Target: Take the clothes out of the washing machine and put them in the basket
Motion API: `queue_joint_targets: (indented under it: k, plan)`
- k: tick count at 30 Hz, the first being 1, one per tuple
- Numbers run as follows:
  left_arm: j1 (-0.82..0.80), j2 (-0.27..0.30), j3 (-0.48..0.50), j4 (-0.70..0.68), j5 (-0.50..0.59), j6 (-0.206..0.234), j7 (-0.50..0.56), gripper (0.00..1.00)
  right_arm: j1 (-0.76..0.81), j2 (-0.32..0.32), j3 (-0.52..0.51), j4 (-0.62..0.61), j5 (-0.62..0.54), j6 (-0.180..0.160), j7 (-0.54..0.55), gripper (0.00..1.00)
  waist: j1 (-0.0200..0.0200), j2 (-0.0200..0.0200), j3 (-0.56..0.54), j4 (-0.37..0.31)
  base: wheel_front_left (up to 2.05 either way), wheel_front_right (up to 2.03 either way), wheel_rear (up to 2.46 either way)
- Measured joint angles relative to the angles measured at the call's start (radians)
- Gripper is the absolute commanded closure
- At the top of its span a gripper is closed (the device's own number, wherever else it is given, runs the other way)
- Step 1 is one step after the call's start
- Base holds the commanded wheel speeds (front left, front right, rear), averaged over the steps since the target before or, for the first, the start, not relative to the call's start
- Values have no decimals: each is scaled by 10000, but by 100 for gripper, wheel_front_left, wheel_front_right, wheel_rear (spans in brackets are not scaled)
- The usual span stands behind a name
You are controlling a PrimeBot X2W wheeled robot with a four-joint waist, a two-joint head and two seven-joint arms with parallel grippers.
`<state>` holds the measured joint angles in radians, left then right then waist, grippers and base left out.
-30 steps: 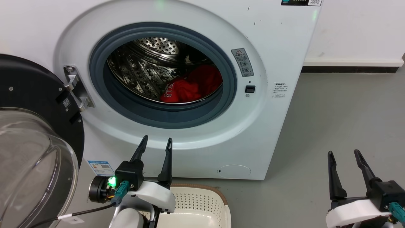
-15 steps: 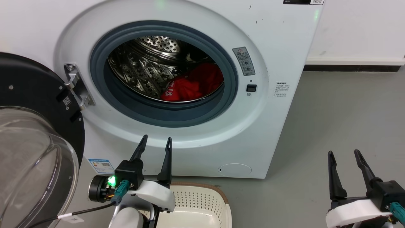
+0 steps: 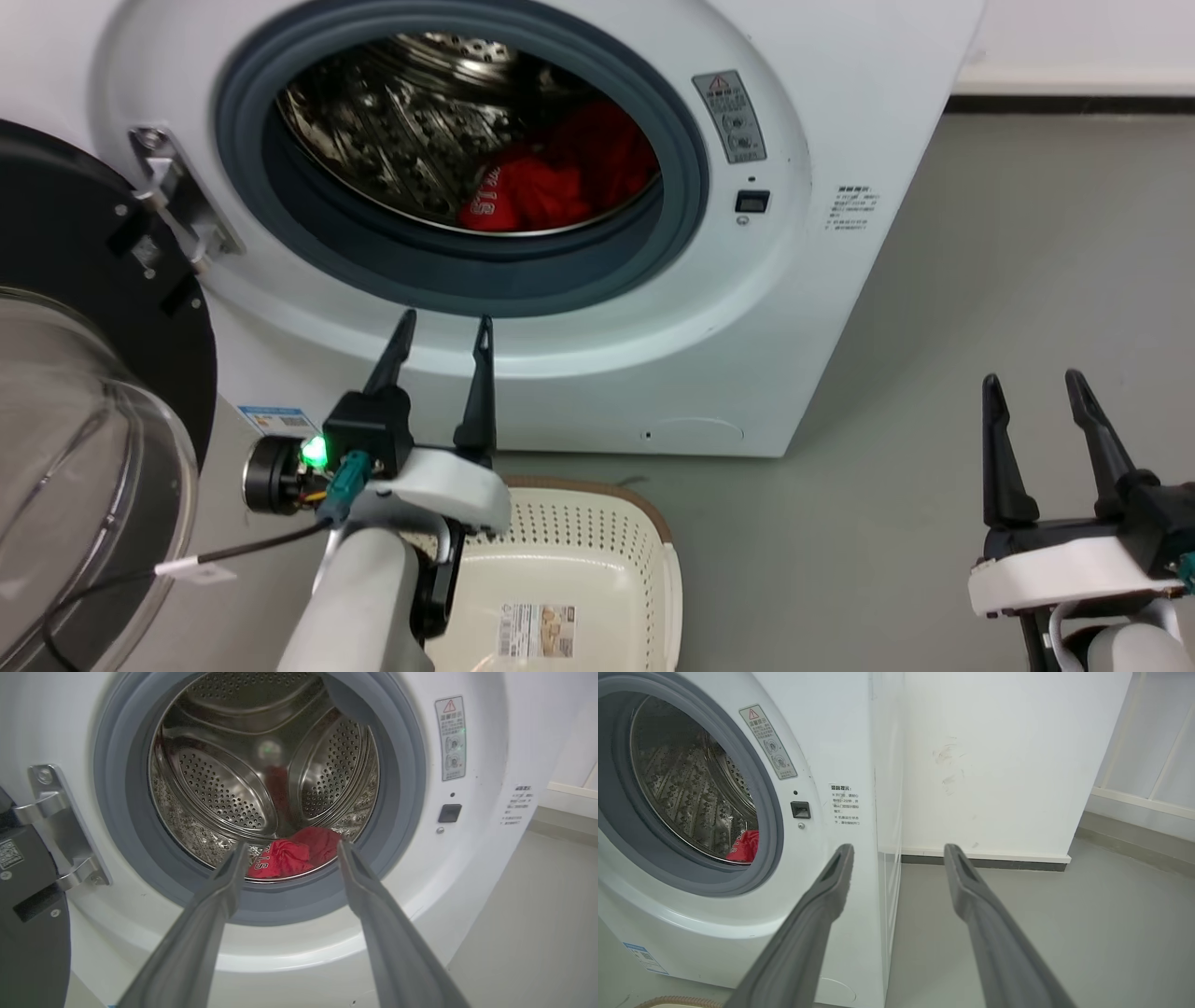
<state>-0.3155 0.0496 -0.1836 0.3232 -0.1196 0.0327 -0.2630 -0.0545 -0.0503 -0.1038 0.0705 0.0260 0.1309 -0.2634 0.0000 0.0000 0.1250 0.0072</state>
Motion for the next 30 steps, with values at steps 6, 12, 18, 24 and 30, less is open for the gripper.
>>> queue_joint_targets:
  k: [6, 12, 18, 24, 30]
  plan:
    - [-1010, 27, 349, 537, 107, 113, 0, 0, -397, -2, 186, -286, 65, 0, 0, 0, 0, 0, 815, -249, 0, 0, 0]
    - [-2357, 127, 769, 1325, 199, 125, -2, 0, -703, -4, 384, -656, 207, 0, 8, 0, 1, 0, 1729, -571, 0, 0, 0]
    - [-3980, 364, 947, 2272, 393, 151, -2, 0, -1021, -6, 552, -953, 385, 0, 10, 0, 1, 0, 2745, -843, 0, 0, 0]
    - [-5602, 681, 1122, 3636, 449, 142, 0, 0, -1258, -6, 782, -1070, 550, 0, 10, 0, 1, 0, 3655, -1098, 0, 0, 0]
    - [-7206, 1129, 1195, 5262, 445, -40, 77, 0, -1527, -4, 1195, -1214, 821, 2, 8, 0, 1, 0, 4306, -1469, 0, 0, 0]
